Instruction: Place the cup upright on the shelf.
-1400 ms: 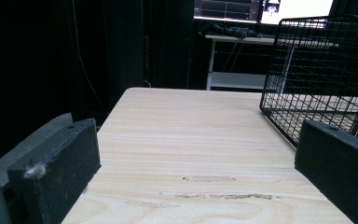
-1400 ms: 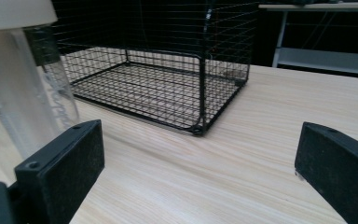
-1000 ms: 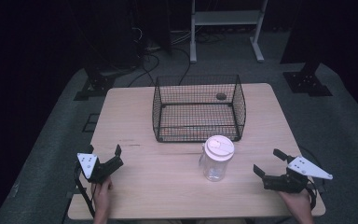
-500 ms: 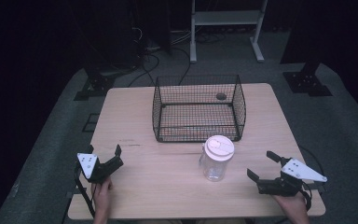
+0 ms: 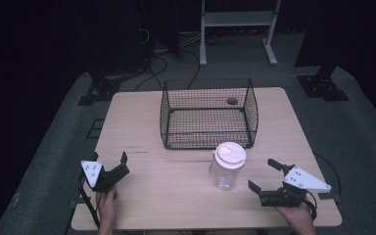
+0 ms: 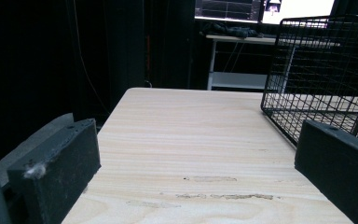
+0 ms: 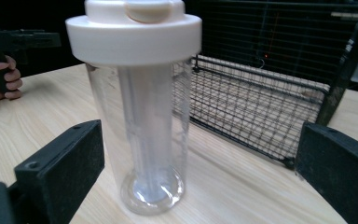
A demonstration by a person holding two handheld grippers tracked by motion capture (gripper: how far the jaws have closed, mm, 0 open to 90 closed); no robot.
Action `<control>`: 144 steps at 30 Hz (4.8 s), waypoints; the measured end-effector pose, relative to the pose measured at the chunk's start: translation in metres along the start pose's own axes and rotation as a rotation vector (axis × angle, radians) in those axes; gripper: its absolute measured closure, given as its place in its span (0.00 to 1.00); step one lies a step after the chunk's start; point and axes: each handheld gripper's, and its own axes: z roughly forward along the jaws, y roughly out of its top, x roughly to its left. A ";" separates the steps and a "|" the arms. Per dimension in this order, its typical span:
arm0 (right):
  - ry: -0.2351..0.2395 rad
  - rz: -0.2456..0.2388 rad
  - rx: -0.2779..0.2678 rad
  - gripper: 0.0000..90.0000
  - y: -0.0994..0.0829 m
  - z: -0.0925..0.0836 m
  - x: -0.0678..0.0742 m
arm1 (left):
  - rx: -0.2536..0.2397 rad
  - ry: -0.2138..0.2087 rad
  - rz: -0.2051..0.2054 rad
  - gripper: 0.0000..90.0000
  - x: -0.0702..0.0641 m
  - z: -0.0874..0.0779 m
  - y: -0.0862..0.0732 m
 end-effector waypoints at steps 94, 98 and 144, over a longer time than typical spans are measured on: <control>0.054 -0.074 -0.002 0.05 0.052 0.073 0.033 | -0.001 -0.004 0.001 0.00 0.000 0.000 0.000; 0.053 -0.079 -0.005 0.05 0.058 0.073 0.031 | 0.000 -0.002 -0.001 0.00 0.000 0.000 0.000; 0.072 -0.112 -0.032 0.05 0.146 0.090 0.009 | 0.001 -0.002 -0.006 0.00 0.001 0.000 0.000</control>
